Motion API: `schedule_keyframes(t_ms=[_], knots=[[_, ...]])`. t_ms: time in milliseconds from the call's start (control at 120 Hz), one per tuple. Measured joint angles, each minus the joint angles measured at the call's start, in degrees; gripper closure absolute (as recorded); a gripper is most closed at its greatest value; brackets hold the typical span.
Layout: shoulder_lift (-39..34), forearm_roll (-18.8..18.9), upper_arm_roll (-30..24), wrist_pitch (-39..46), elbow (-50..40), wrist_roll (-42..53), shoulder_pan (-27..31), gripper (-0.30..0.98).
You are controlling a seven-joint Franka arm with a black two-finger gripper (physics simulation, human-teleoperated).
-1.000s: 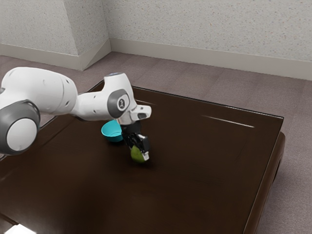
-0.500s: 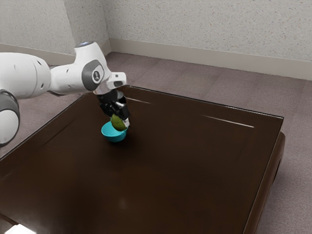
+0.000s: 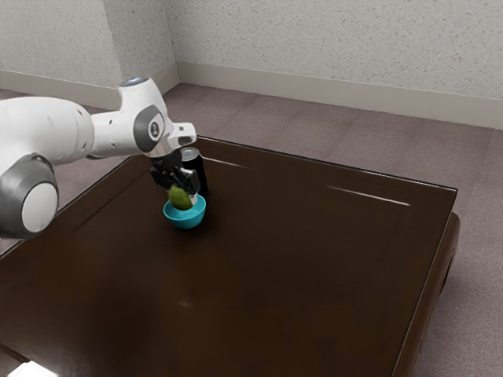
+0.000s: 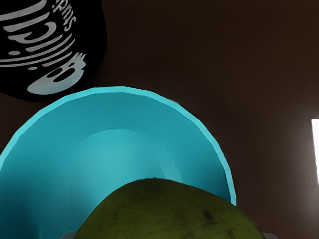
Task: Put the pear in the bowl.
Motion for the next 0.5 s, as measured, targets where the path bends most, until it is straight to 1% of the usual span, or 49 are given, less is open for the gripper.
schedule_keyframes(t_ms=[58,100,200,283,367,417,500], knots=[[0.29,-0.5,0.0,-0.19,0.24,0.29,0.01,0.26],[0.49,-0.81,0.01,-0.33,0.65,0.55,0.04,0.21],[0.86,-1.31,0.01,-0.61,1.11,1.16,0.06,0.13],[0.15,-1.44,-0.11,-0.9,1.09,1.59,-0.21,0.1],[-3.58,-0.52,-0.91,-2.28,0.1,1.98,-1.62,0.06],[-7.43,0.48,-2.15,-3.39,-2.39,2.19,-2.4,0.05],[-14.86,4.24,-6.55,-6.01,-5.86,2.6,-2.8,0.03]])
